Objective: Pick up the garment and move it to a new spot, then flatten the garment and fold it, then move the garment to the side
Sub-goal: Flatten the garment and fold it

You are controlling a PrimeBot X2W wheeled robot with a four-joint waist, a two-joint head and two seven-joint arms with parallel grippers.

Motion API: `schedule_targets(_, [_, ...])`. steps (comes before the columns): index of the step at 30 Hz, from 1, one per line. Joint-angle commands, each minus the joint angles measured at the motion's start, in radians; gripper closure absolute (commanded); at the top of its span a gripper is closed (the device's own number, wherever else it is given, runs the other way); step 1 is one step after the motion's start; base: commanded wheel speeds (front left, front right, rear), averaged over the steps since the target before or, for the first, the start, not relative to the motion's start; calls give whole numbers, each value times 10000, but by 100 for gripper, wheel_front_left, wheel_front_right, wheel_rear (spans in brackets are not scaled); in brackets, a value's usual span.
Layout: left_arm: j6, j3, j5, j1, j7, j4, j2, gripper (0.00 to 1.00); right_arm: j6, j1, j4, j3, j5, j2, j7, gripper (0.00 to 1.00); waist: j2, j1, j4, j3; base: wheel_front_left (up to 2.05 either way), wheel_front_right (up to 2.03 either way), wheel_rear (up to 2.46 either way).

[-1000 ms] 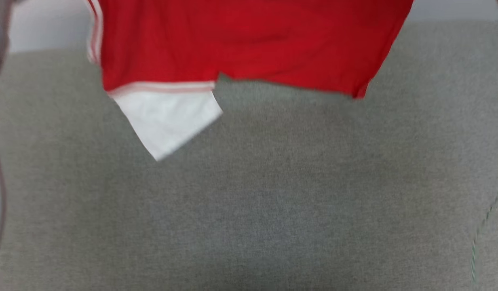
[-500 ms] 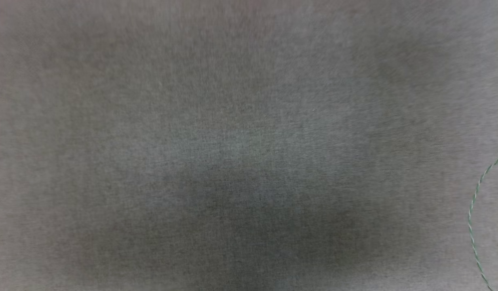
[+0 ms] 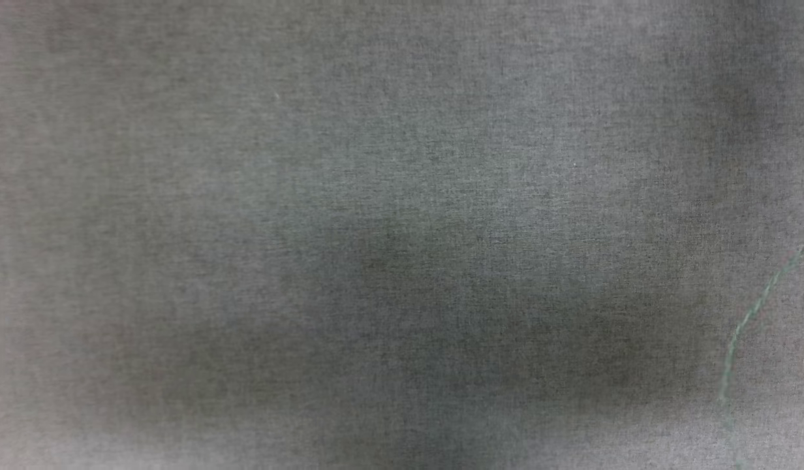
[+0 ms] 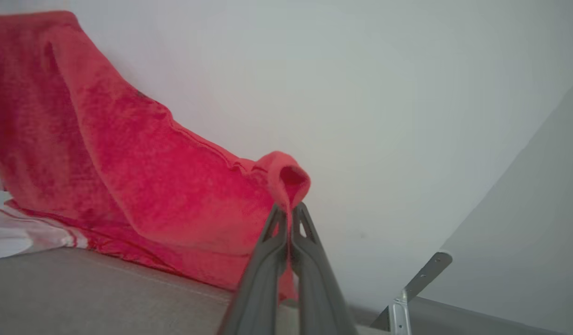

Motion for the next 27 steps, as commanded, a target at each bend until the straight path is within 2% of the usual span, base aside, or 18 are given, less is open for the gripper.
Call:
schedule_targets(1, [-106, -41, -3, 288, -63, -2, 16, 100, 3, 268, 52, 97, 154, 127, 119, 100, -1, 0, 215, -605, 0, 0, 0])
schedule_targets(5, [-320, -120, -107, 1647, -75, 94, 162, 100, 3, 1030, 95, 448, 705, 194, 529, 100, -1, 0, 345, -1436, 0, 0, 0])
schedule_targets(12, [-511, -295, -430, 4499, -68, -166, 310, 100, 3, 3247, -803, 1626, 2298, -431, 1367, 100, -1, 0, 706, -3469, 0, 0, 0])
schedule_targets(15, [-513, -525, -591, 5693, -42, -524, 390, 100, 3, 4345, -1663, 2156, 3233, -879, 1885, 100, -1, 0, 795, -4271, 0, 0, 0])
schedule_targets(20, [-518, -1034, -878, 7675, 55, -1284, 890, 100, 3, 6280, -3337, 2889, 4732, -1813, 2894, 100, -1, 0, 808, -5257, 0, 0, 0])
schedule_targets(27, [-391, -1322, -1201, 10345, 22, -2450, 1686, 100, 3, 9016, -5722, 3559, 5871, -3157, 3687, 100, -1, 0, 768, -6135, 0, 0, 0])
